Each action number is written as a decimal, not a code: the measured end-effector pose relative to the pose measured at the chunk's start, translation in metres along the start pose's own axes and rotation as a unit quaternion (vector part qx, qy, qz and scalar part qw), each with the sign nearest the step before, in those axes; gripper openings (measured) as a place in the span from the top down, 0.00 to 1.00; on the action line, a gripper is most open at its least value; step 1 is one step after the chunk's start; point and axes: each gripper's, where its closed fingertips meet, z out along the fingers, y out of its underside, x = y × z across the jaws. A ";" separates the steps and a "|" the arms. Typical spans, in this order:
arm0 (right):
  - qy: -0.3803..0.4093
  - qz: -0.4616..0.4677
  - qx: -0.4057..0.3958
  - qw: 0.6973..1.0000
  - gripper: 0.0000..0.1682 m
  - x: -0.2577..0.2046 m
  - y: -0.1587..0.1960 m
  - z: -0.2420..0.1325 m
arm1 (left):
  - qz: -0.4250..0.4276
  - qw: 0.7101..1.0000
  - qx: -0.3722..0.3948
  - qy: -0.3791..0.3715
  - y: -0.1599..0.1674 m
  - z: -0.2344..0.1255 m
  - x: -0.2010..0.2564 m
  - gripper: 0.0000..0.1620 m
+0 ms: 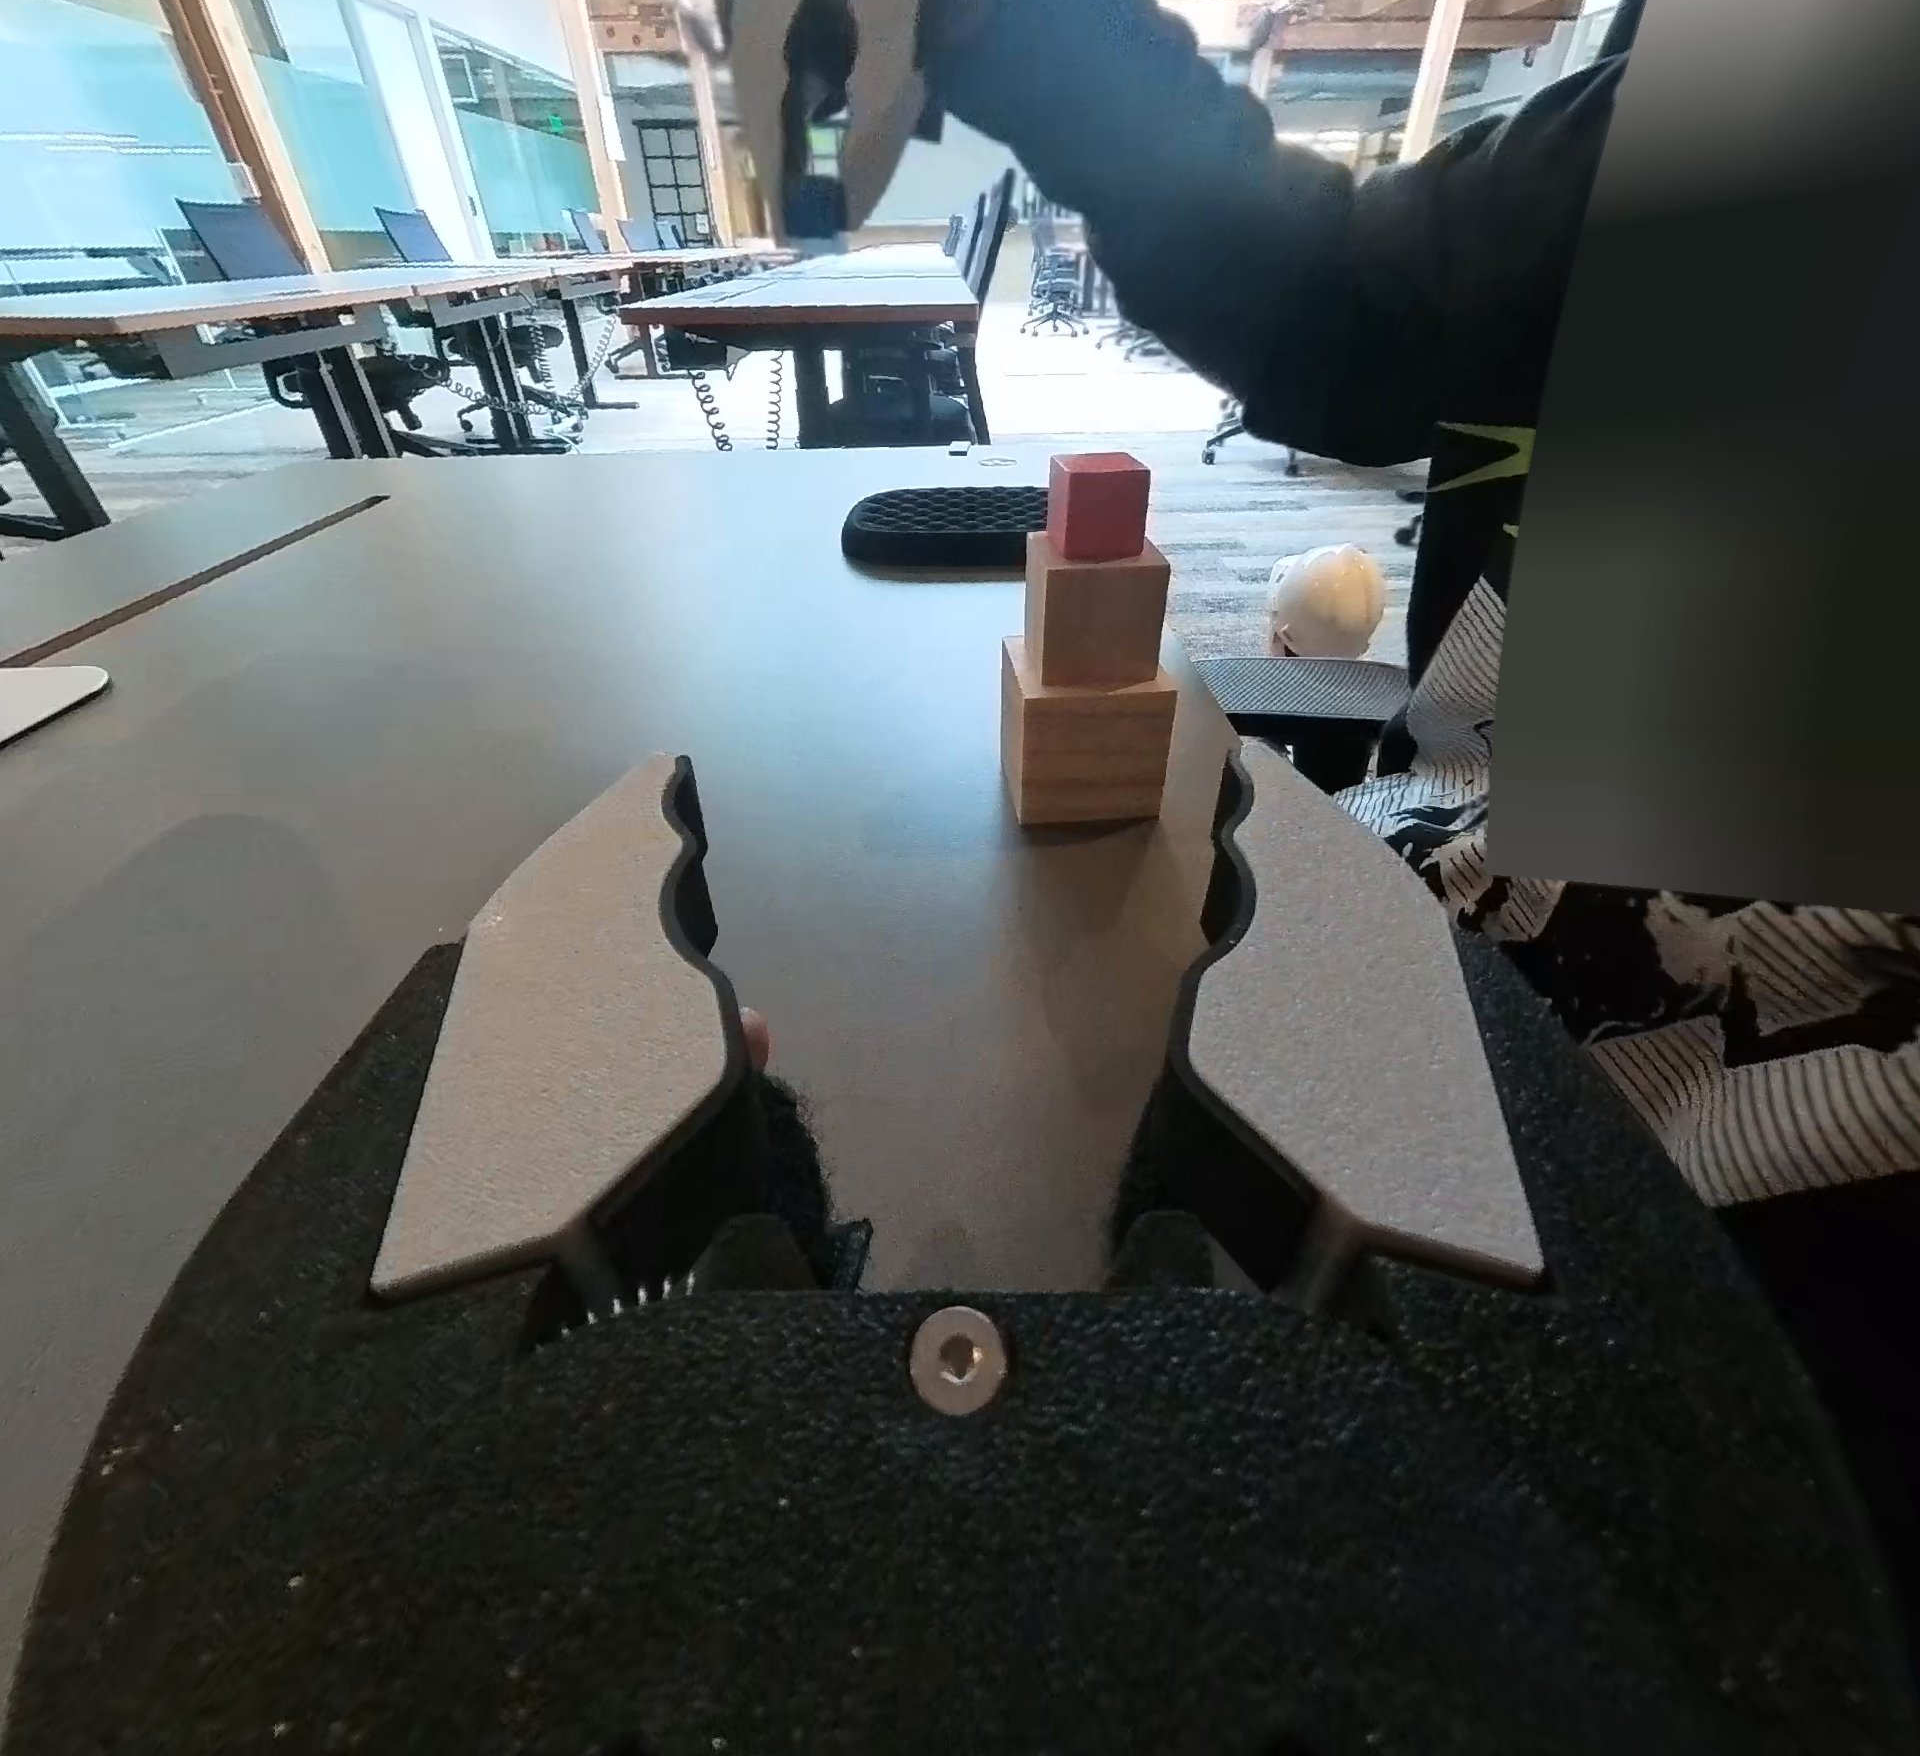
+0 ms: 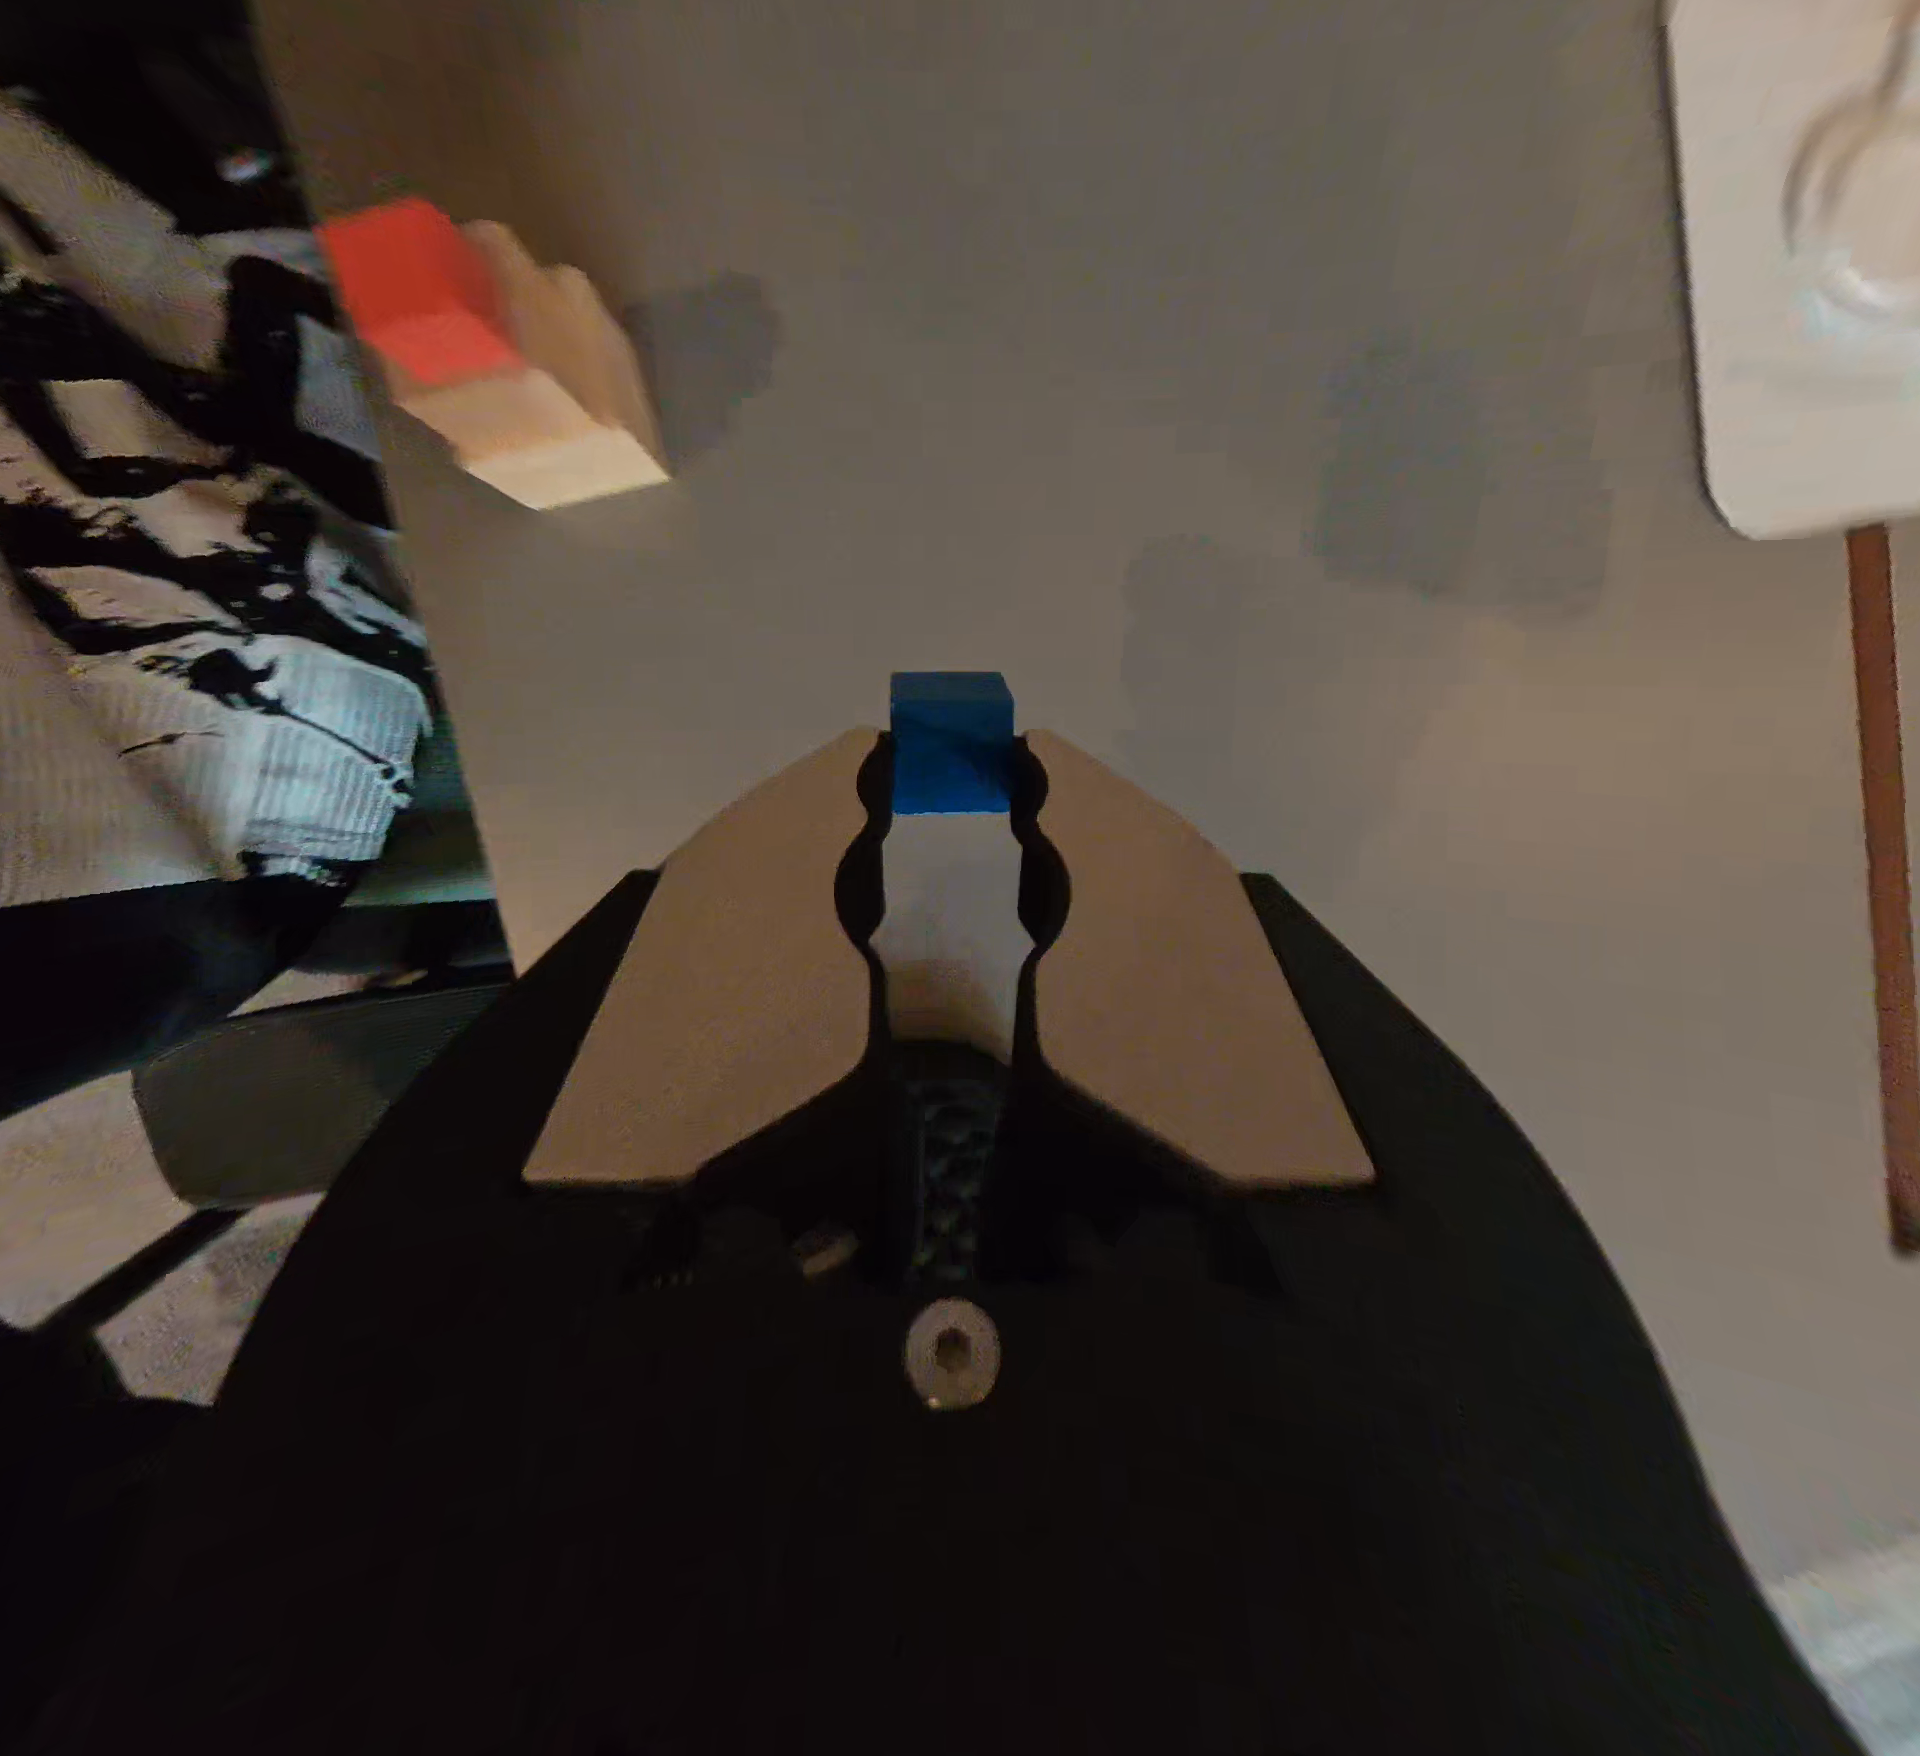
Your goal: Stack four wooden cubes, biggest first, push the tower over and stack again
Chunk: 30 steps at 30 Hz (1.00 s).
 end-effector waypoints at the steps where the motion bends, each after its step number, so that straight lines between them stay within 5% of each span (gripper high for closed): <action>1: -0.009 -0.022 -0.002 1.000 0.88 -0.013 -0.012 0.003 | 0.000 1.000 0.000 0.000 0.000 0.000 0.000 0.42; 12: -0.061 -0.153 -0.080 0.983 0.88 -0.111 -0.074 0.054 | 0.002 1.000 0.001 0.017 0.000 0.000 0.005 0.42; 30: -0.041 -0.159 -0.130 0.978 0.88 -0.120 -0.074 0.083 | 0.012 0.999 -0.009 0.045 0.002 0.001 0.015 0.43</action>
